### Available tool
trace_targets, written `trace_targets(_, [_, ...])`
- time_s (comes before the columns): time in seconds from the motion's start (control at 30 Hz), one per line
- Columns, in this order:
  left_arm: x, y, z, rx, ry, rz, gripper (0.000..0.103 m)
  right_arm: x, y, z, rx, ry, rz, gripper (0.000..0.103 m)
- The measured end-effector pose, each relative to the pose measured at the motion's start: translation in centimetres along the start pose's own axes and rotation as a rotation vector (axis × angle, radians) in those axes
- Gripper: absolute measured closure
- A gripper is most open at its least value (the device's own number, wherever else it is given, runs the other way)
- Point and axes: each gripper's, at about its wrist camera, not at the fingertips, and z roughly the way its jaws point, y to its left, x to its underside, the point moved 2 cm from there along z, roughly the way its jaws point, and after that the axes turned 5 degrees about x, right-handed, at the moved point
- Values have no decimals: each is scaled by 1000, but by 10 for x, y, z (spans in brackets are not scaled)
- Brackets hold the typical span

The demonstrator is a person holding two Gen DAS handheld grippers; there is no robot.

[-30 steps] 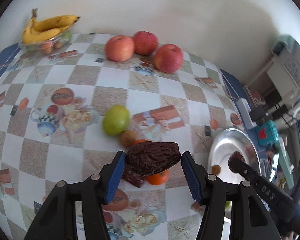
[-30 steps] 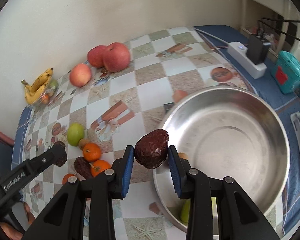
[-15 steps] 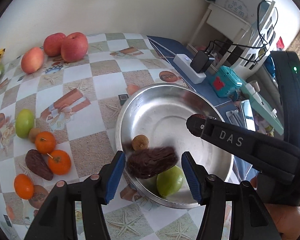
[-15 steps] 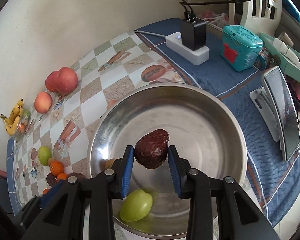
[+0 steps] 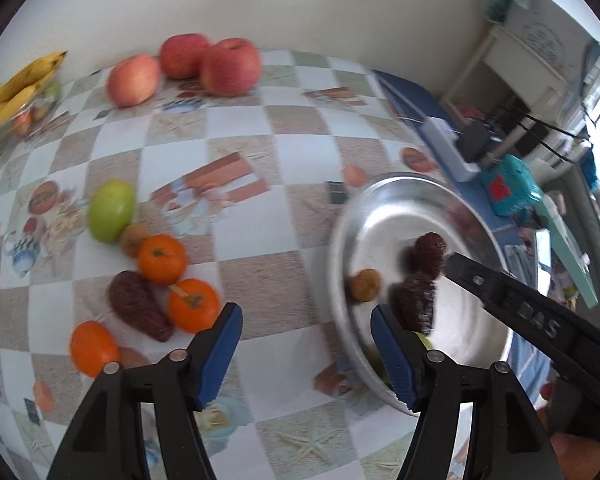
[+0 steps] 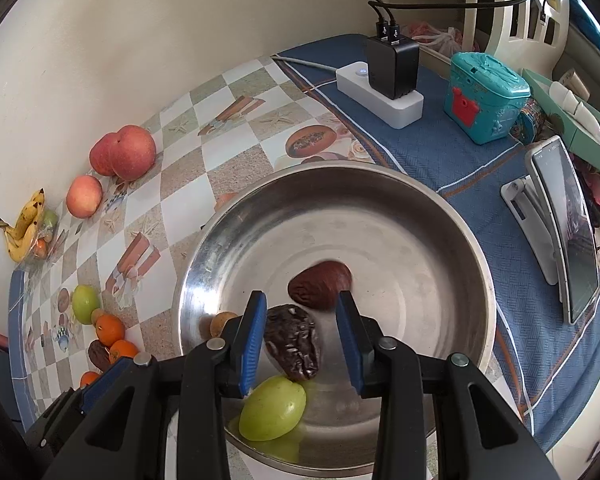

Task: Organize fruits
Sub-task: 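Carry both dates over the steel bowl and open both grippers, then move both grippers back toward the oranges on the table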

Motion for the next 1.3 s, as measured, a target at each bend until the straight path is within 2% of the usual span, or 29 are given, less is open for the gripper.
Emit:
trace_targets(0.13, [-3, 36, -11, -36, -15, -112, 31, 4, 12, -1, 2, -1, -38, 65])
trace_targets(0.33, [-2, 95, -39, -118, -86, -261, 27, 15, 37, -10, -20, -13, -95, 65])
trace_targets(0.57, [6, 148, -67, -211, -138, -364, 27, 31, 74, -19, -74, -9, -144, 65])
trace_targets(0.77, [15, 169, -83, -245, -157, -397, 27, 47, 108, -22, -127, 4, -194, 65])
trace_targets(0.9, [18, 180, -89, -260, -165, -421, 14, 49, 125, -24, -140, 1, -223, 65])
trace_targets(1.07, [18, 186, -87, -255, -164, -450, 13, 50, 136, -19, -123, 4, -254, 65])
trace_targets(1.13, [18, 186, -84, -254, -152, -450, 4, 53, 138, -16, -122, 13, -267, 65])
trace_targets(1.3, [21, 188, -73, -259, -131, -467, 0, 60, 143, -4, -109, 50, -293, 65])
